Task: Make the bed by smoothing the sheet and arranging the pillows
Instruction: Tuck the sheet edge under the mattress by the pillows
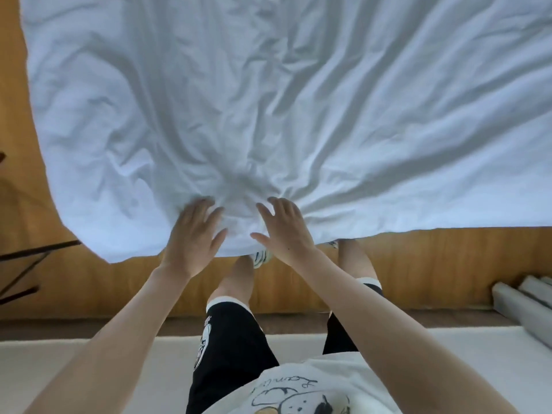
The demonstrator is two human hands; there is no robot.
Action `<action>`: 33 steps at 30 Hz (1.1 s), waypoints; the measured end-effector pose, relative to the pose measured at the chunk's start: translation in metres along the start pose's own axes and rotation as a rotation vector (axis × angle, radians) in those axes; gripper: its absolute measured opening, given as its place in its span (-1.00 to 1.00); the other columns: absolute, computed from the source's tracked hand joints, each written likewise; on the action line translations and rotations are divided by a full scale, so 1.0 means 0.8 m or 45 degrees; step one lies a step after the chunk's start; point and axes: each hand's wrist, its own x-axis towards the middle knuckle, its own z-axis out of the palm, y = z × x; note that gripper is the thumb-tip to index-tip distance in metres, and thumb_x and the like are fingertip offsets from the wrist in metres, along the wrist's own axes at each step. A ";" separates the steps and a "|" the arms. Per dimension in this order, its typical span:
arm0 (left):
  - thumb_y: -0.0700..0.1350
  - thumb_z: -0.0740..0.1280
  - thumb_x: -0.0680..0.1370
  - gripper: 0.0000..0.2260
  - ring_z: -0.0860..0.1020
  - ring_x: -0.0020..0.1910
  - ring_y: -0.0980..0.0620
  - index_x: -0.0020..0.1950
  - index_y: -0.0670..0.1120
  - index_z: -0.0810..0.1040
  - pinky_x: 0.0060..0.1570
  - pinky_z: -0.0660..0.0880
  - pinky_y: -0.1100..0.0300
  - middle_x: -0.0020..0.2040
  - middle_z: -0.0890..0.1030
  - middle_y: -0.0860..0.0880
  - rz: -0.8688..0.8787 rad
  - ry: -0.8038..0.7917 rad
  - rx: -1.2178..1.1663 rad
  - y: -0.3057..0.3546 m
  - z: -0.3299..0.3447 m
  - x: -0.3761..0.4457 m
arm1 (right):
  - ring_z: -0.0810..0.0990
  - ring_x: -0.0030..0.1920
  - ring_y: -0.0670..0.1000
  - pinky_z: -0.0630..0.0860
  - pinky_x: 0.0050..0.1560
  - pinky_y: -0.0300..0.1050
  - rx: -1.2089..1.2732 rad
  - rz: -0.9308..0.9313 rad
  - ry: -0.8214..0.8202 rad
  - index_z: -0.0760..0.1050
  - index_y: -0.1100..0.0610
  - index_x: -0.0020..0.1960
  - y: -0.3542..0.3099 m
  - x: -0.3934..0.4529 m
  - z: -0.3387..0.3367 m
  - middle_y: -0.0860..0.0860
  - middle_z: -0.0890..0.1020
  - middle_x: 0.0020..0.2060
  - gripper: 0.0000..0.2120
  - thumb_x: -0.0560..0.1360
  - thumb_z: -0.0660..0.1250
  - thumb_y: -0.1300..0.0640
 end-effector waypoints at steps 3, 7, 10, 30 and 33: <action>0.02 0.18 0.60 -0.63 0.44 0.23 -0.24 0.26 -0.22 0.45 0.20 0.41 -0.07 0.24 0.49 -0.22 -0.281 0.250 -0.145 -0.021 -0.010 -0.009 | 0.33 0.39 0.20 0.24 0.41 0.06 0.042 -0.033 0.173 0.26 0.15 0.48 -0.019 0.004 -0.003 0.19 0.36 0.39 -0.39 0.55 0.27 -0.14; 0.07 0.22 0.59 -0.59 0.43 0.24 -0.23 0.29 -0.20 0.44 0.11 0.48 -0.10 0.28 0.46 -0.24 -0.532 0.415 -0.191 -0.087 -0.018 -0.033 | 0.46 0.28 0.22 0.38 0.32 0.09 -0.013 -0.203 0.415 0.40 0.20 0.39 -0.079 0.031 -0.002 0.22 0.48 0.29 -0.41 0.47 0.40 -0.09; 0.11 0.25 0.56 -0.53 0.37 0.32 -0.24 0.37 -0.15 0.39 0.15 0.48 -0.16 0.36 0.39 -0.24 -0.590 0.301 -0.111 -0.147 -0.018 -0.050 | 0.44 0.29 0.23 0.35 0.34 0.10 -0.030 -0.397 0.449 0.42 0.20 0.38 -0.144 0.070 0.001 0.23 0.48 0.28 -0.37 0.42 0.45 -0.08; -0.11 0.34 0.51 -0.75 0.48 -0.26 -0.25 0.03 -0.30 0.52 -0.47 0.48 -0.01 -0.14 0.44 -0.31 -0.646 0.326 -0.135 -0.324 0.070 -0.053 | 0.66 -0.09 0.15 0.52 -0.21 -0.03 -0.607 -0.229 -0.115 0.40 0.22 0.25 -0.293 0.260 0.083 0.13 0.65 -0.06 -0.69 0.52 0.27 0.21; -0.33 0.40 0.42 -0.88 0.46 -0.37 -0.22 -0.10 -0.27 0.49 -0.54 0.41 0.07 -0.20 0.43 -0.28 -0.575 0.400 -0.253 -0.324 0.049 -0.076 | 0.63 0.00 0.22 0.44 -0.23 0.03 -0.351 -0.157 -0.147 0.34 0.23 0.24 -0.318 0.246 0.071 0.16 0.63 0.00 -0.71 0.54 0.13 0.34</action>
